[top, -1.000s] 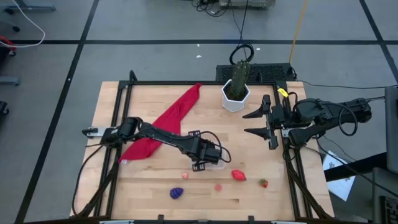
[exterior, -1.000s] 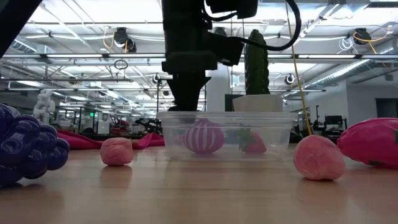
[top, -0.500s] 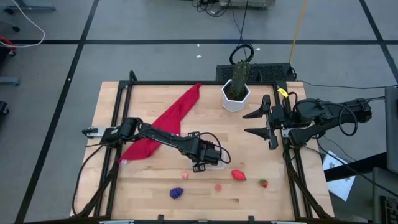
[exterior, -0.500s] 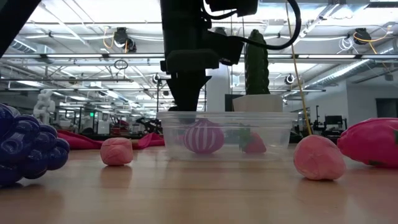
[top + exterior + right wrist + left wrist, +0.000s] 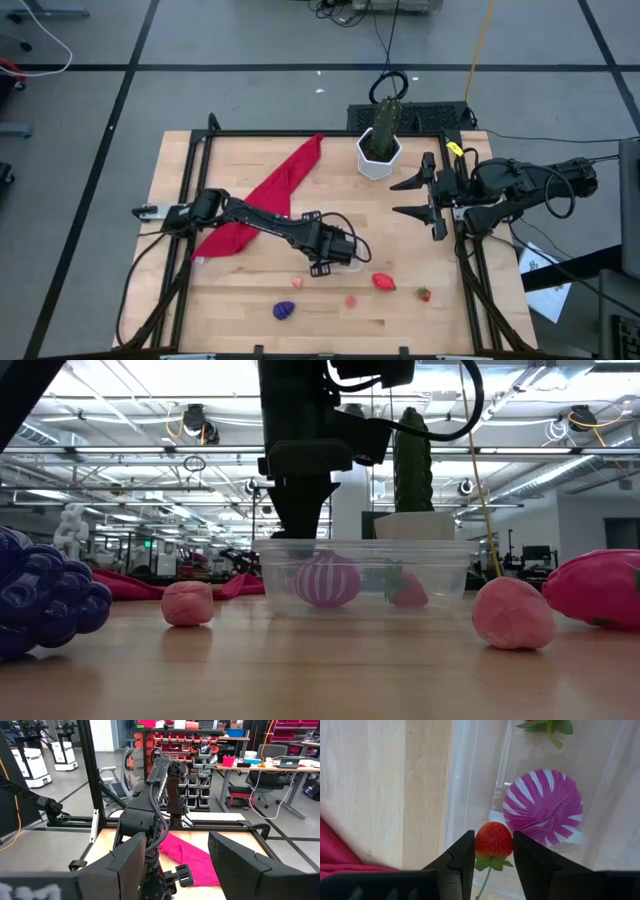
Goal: Pick and placing Produce into tupperware
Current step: Put the left red strawberry into the transparent bin, then put the left pink peach into the transparent bin
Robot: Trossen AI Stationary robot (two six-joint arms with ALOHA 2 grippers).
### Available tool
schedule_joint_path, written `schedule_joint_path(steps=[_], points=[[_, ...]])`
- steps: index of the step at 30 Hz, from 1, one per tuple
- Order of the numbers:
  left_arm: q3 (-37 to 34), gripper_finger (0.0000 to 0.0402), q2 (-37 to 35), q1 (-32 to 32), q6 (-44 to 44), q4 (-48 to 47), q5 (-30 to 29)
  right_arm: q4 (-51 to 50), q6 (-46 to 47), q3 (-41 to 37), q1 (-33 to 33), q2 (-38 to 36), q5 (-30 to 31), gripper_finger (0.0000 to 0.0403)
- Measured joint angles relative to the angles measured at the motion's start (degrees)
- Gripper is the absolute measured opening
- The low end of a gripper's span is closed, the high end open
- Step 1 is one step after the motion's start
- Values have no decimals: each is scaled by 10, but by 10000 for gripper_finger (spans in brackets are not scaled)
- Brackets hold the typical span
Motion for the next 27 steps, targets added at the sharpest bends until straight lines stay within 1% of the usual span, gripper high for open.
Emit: schedule_joint_path(steps=[13, 15, 22, 27], points=[[0, 124, 0, 0, 1, -1, -1, -4, 11, 0, 0, 0, 0, 208], [0, 135, 0, 0, 2, -1, -2, -4, 11, 0, 0, 0, 0, 208], [0, 199, 0, 0, -9, -3, -4, -4, 11, 0, 0, 0, 0, 208], [0, 227, -3, 0, -9, -4, -4, -4, 11, 0, 0, 0, 0, 208]])
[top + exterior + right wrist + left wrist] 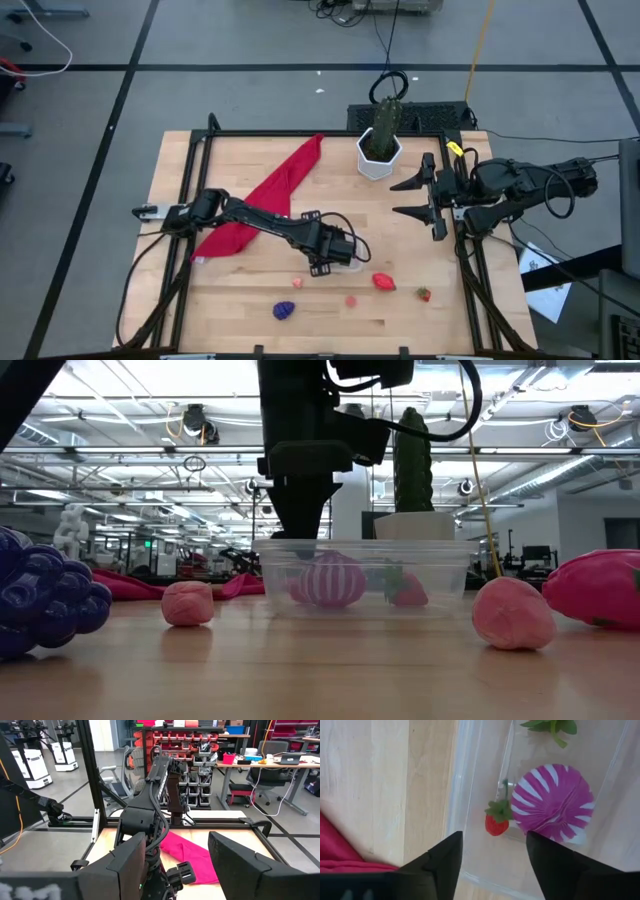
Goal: Pick and placing Produce into tupperware
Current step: Put the left pink peach into the transparent bin
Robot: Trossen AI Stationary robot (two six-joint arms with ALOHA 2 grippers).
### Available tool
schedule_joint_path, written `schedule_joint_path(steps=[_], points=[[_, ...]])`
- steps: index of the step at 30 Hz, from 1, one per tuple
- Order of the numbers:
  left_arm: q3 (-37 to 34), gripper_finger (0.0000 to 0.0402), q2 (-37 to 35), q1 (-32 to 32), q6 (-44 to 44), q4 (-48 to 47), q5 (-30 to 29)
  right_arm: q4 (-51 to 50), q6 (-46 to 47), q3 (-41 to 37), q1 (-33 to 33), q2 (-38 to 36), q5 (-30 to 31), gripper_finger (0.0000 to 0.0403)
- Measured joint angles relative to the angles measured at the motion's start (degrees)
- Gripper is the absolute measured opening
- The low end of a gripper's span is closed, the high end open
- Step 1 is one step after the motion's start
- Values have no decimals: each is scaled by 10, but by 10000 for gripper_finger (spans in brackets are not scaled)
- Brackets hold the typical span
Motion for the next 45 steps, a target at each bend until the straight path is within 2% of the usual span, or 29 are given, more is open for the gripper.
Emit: schedule_joint_path(steps=[6, 13, 18, 22, 26, 37, 45], points=[[28, 239, -12, -4, -8, -25, -19, 0, 0, 0, 0, 0, 0, 208], [38, 239, -78, -33, -44, -39, -50, 11, 0, 0, 0, 2, 0, 208], [38, 239, -119, -70, -76, -62, -115, 35, -43, 0, 0, 6, 1, 208], [38, 239, -138, -96, -109, -76, -139, 59, -66, 0, -1, 11, 2, 208], [38, 239, -141, -112, -151, -74, -142, 93, -64, 0, -1, 15, 2, 208], [38, 239, -142, -128, -203, -73, -141, 108, 80, 0, -1, 17, 2, 208], [38, 239, -142, -123, -182, -73, -142, 108, 59, 0, -1, 18, 1, 208]])
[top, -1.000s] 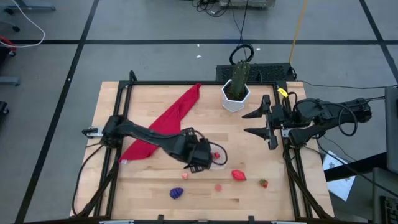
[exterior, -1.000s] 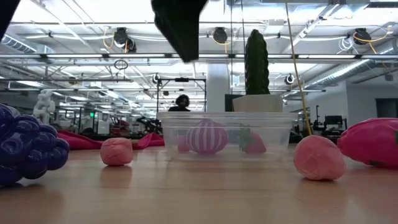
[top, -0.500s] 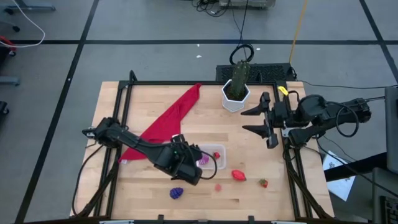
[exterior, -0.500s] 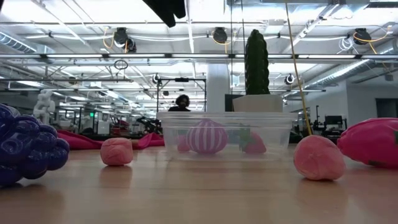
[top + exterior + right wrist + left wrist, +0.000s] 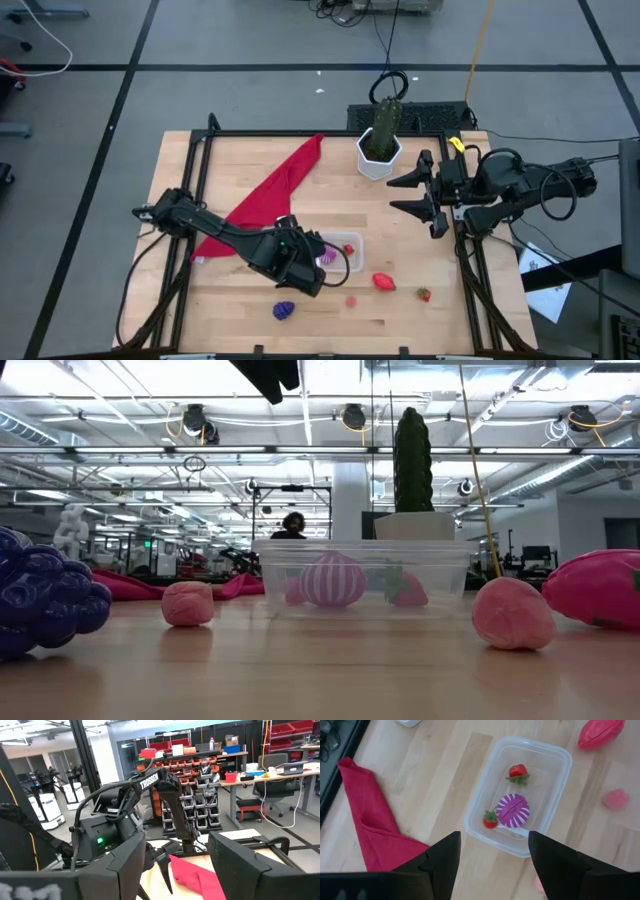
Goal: Pick and placing Produce into tupperware
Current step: Put the left pink peach into the transparent bin
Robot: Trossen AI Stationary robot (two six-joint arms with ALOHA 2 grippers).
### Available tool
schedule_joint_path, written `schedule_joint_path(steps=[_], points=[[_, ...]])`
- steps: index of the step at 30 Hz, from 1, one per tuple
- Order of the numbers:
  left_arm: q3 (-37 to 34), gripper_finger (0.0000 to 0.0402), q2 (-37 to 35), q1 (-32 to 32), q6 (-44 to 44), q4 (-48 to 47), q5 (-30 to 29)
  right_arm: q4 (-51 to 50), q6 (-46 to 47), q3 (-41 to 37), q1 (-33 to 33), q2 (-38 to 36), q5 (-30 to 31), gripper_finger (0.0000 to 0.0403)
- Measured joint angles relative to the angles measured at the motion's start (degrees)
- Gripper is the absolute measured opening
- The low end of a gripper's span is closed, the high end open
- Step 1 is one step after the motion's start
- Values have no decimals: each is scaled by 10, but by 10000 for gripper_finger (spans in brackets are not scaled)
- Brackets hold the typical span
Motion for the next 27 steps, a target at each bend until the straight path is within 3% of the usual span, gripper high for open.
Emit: schedule_joint_path(steps=[9, 16, 19, 27], points=[[0, 239, 0, 0, 38, -32, -1, -2, 47, 0, 0, 2, -1, 208], [-1, 239, 0, -9, 47, -48, 59, -1, 48, 0, 0, 3, -1, 208], [-1, 239, 0, -16, 28, -40, 86, -1, 49, 0, 0, 3, -1, 208], [-16, 239, 1, -54, -57, 4, 87, -8, 75, 0, 19, 3, -3, 208]])
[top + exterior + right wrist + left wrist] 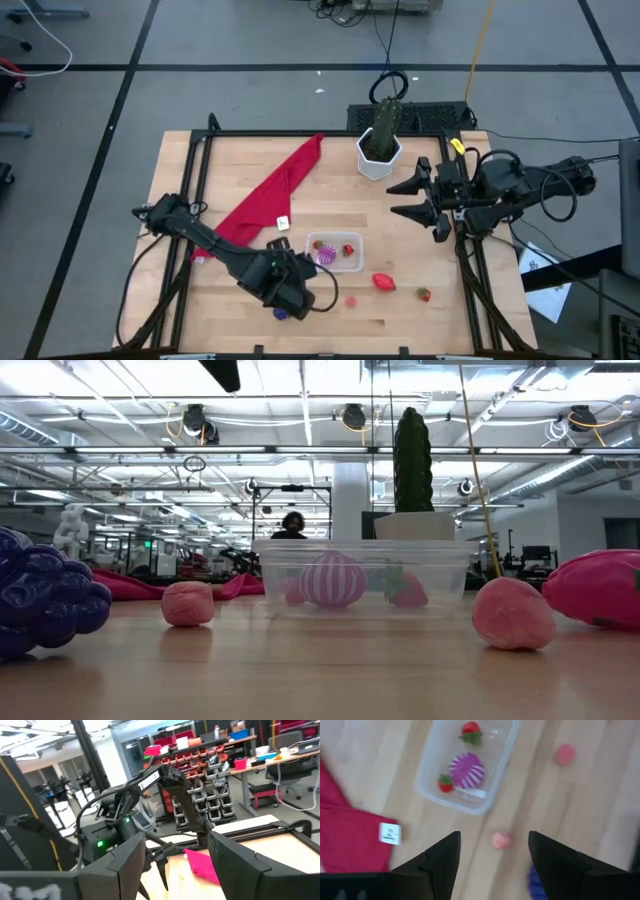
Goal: Pick and placing Produce into tupperware
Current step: Put the left pink peach into the transparent bin
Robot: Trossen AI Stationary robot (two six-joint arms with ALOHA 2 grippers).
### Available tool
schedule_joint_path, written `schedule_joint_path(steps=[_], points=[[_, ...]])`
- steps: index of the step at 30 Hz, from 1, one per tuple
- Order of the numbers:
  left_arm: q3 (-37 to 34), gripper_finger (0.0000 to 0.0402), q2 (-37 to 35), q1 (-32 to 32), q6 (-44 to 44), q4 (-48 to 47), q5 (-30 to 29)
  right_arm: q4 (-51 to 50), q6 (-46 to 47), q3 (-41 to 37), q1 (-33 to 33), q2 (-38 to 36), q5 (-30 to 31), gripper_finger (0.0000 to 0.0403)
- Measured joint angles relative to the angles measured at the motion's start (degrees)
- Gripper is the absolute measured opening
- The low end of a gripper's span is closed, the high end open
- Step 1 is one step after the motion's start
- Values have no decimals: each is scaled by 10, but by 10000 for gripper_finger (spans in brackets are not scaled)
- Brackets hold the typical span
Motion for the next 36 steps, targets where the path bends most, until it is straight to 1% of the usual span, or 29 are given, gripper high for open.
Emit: schedule_joint_path(steps=[5, 7, 10, 15, 18, 19, 21, 24, 28, 32, 36], points=[[-11, 241, 0, -7, -77, 0, 1, -18, 0, 0, 21, 0, 0, 208], [-16, 251, 0, -9, -100, -1, 4, -26, 0, 0, 30, 0, 0, 208], [-26, 281, 0, -8, -126, -4, 17, -27, 0, 0, 38, 1, -1, 208], [-38, 351, 0, 0, -153, -3, 30, -27, 0, 0, 48, 1, -1, 208], [-44, 387, 0, 3, -173, 2, 61, -23, 0, 0, 50, 1, -1, 208], [-49, 393, 0, 3, -174, 8, 75, -22, 0, 0, 50, 1, -1, 208], [-65, 396, 0, 1, -179, 27, 101, -22, 1, 0, 50, 1, -1, 208], [-96, 386, 0, -5, -198, 53, 112, -22, 0, 0, 50, 1, -1, 208], [-141, 373, 0, -7, -219, 61, 149, -22, 1, 0, 50, 1, -1, 208], [-164, 366, 0, -6, -235, 63, 151, -22, -2, 0, 50, 1, -1, 208], [-171, 365, 0, -5, -233, 78, 151, -23, -11, 0, 50, 1, 0, 208]])
